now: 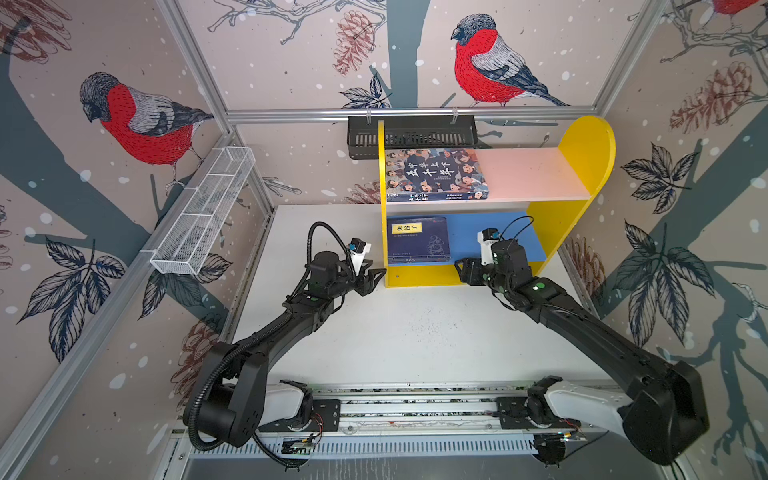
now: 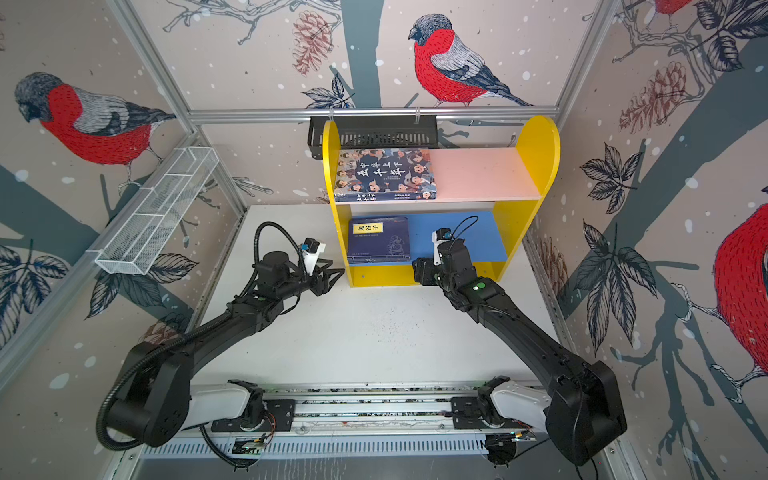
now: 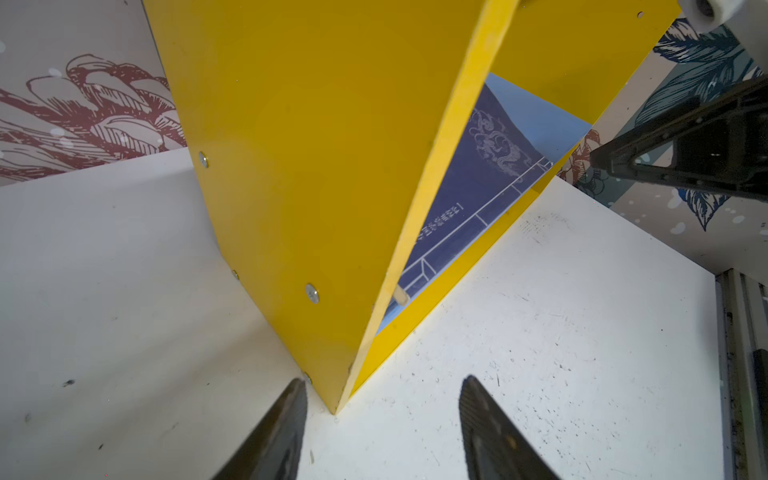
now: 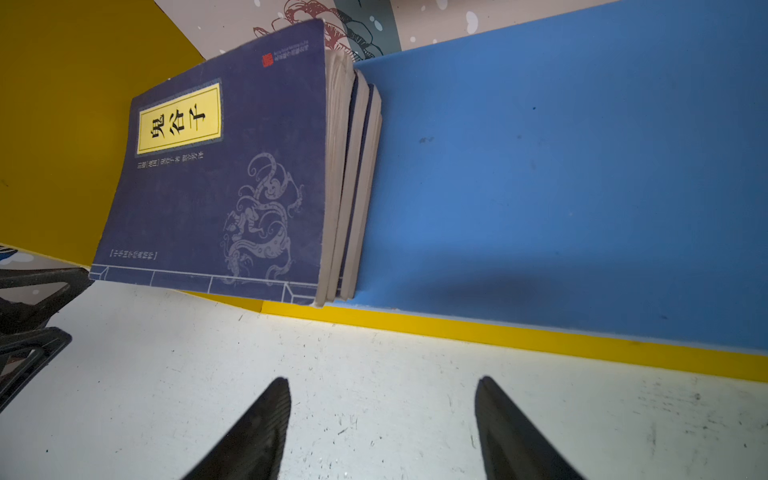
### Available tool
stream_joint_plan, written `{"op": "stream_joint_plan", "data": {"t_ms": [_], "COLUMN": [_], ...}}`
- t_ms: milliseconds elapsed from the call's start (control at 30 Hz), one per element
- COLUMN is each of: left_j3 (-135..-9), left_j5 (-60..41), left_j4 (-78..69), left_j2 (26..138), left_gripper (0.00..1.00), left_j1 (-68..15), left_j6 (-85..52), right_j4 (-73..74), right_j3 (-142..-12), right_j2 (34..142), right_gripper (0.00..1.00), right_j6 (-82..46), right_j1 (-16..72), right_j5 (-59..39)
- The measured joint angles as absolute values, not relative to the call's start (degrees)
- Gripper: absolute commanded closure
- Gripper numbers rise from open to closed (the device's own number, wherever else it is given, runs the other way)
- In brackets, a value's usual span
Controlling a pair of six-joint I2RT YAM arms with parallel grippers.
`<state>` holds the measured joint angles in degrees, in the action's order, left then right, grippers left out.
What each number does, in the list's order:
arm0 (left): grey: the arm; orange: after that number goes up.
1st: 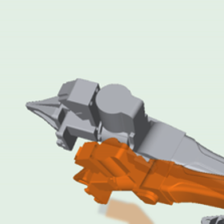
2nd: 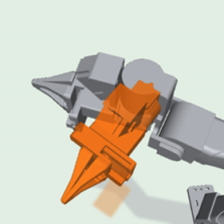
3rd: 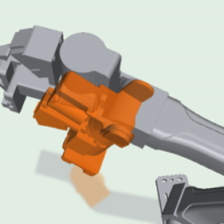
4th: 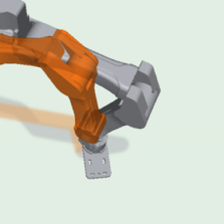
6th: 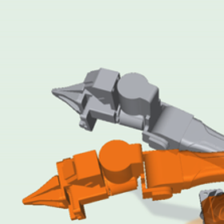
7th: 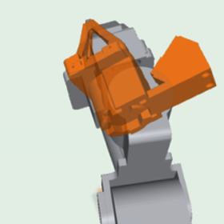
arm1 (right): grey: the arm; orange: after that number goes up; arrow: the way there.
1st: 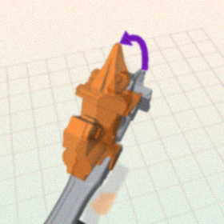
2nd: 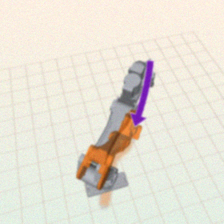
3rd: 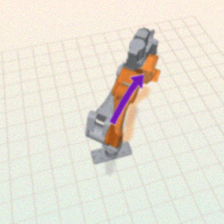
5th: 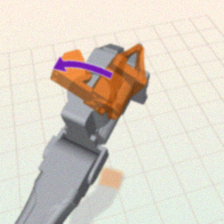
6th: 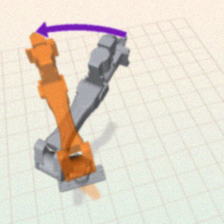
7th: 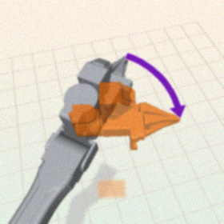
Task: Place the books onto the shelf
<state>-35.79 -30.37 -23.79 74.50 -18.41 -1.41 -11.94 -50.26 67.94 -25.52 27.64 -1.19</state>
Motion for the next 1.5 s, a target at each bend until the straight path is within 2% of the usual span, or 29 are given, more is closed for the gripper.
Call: {"op": "stream_joint_plan", "data": {"t_ms": [367, 633, 1500], "left_j3": [-35.2, -35.3, -36.8], "left_j5": [-29.8, -28.4, -26.5], "left_j4": [-31.3, -31.5, -34.0], "left_j2": [77.1, 78.8, 81.2], "left_gripper": [0.45, 0.54, 0.60], "left_j1": [-20.1, -20.6, -20.6], "left_j6": [-2.7, -2.5, -1.7], "right_j4": [-11.9, -11.9, -13.0], "right_j3": [-50.9, -52.2, -55.5], "right_j2": [69.3, 71.0, 76.3], "right_gripper": [0.28, 0.28, 0.28], "right_j6": [-25.3, -25.1, -22.6], "right_j1": [28.2, 28.7, 30.7], "right_j5": [-0.7, -0.1, 2.6]}}
